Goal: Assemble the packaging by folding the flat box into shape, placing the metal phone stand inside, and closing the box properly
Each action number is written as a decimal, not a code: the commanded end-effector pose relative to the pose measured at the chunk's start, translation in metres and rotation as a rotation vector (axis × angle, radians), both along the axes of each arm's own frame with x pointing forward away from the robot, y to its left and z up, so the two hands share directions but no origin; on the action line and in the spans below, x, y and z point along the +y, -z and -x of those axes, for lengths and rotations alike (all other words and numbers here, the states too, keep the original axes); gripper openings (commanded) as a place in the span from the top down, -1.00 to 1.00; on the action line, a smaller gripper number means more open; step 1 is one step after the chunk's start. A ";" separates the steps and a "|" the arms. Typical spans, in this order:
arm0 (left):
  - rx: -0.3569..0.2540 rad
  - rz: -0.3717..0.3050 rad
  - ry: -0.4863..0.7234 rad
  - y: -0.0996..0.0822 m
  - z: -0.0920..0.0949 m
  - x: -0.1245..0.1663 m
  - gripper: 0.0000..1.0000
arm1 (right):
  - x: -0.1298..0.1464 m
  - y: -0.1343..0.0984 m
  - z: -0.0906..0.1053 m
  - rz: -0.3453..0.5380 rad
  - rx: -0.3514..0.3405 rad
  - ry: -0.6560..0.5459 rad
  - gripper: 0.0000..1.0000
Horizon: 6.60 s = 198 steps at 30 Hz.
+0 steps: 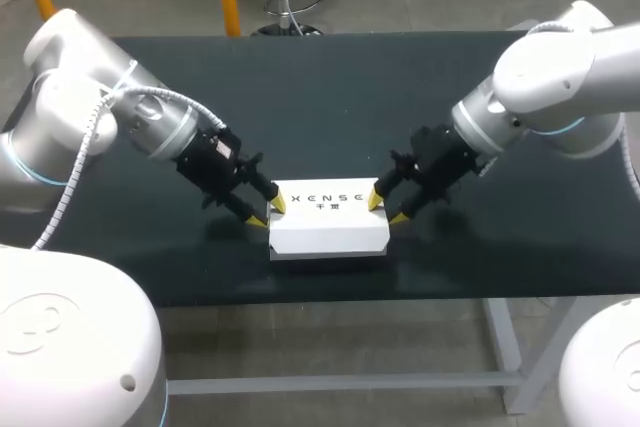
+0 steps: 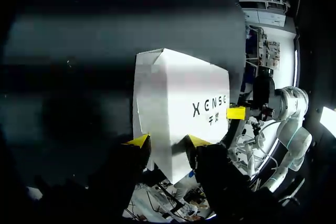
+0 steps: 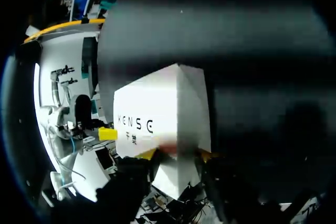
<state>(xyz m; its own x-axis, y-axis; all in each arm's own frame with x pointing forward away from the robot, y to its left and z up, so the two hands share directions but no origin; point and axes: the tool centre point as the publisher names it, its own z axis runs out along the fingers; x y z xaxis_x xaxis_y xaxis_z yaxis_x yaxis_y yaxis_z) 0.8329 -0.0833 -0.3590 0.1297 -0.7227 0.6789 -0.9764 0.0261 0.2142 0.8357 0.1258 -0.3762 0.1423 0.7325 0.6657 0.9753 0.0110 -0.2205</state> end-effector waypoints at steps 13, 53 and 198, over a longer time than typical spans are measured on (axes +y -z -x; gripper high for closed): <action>0.077 -0.028 0.024 -0.011 -0.008 -0.004 0.07 | 0.005 -0.010 -0.008 0.002 0.032 -0.017 0.00; 0.191 -0.087 0.053 -0.026 -0.015 -0.003 0.16 | 0.007 -0.023 -0.020 0.003 0.113 -0.037 0.00; 0.556 0.107 0.121 -0.053 -0.054 0.011 0.62 | 0.032 -0.048 -0.053 -0.028 0.297 -0.110 0.01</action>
<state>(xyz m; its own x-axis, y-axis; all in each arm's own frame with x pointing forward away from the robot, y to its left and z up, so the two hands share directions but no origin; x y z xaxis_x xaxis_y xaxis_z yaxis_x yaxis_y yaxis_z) 0.8926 -0.0694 -0.3058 0.4017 -0.6936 0.5979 -0.6990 0.1896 0.6896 0.8860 0.1522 -0.3284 0.2557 0.7352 0.6278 0.8645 0.1167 -0.4888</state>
